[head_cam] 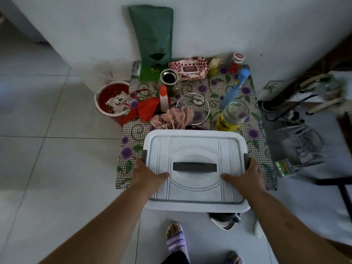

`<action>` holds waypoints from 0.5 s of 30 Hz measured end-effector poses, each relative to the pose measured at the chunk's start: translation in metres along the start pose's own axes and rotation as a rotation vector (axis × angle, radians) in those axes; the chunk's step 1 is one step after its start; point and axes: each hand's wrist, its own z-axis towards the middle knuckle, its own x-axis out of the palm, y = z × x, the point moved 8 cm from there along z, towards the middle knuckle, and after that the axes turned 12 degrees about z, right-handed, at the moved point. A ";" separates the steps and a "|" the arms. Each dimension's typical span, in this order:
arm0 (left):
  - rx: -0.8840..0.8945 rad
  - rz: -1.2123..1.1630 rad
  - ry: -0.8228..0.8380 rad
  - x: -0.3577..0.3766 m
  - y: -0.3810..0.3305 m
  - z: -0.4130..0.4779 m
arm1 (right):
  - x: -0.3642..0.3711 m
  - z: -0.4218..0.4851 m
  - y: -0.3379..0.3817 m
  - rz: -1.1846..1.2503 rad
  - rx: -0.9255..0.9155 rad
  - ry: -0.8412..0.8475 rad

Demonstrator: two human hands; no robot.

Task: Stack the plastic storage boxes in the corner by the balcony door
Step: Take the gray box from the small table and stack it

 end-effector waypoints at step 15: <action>0.036 0.175 -0.076 -0.015 -0.017 -0.046 | -0.036 -0.051 0.004 -0.002 0.008 -0.035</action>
